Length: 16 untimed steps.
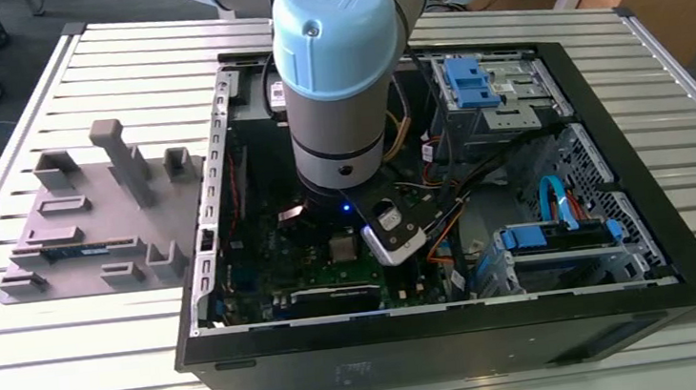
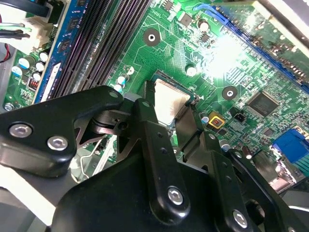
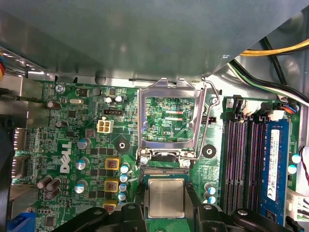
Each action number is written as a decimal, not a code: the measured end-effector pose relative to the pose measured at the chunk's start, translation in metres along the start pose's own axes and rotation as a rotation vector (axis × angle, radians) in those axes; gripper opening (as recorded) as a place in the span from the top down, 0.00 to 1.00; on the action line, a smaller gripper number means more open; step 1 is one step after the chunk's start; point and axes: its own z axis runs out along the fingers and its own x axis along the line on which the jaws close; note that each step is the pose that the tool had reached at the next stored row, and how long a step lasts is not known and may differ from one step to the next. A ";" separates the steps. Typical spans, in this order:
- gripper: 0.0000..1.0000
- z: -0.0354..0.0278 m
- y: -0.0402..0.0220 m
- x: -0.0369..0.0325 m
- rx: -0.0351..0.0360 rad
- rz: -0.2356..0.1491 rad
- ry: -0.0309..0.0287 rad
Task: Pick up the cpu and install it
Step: 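Place the cpu into insertion slot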
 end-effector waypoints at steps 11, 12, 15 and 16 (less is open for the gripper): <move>0.58 -0.0013 0.0001 0.0000 0.0000 0.017 -0.0007; 0.58 -0.0013 0.0001 0.0006 0.0000 0.020 -0.0008; 0.58 -0.0013 0.0002 0.0030 -0.0019 0.026 -0.0015; 0.58 -0.0013 0.0003 0.0033 -0.0023 0.027 -0.0014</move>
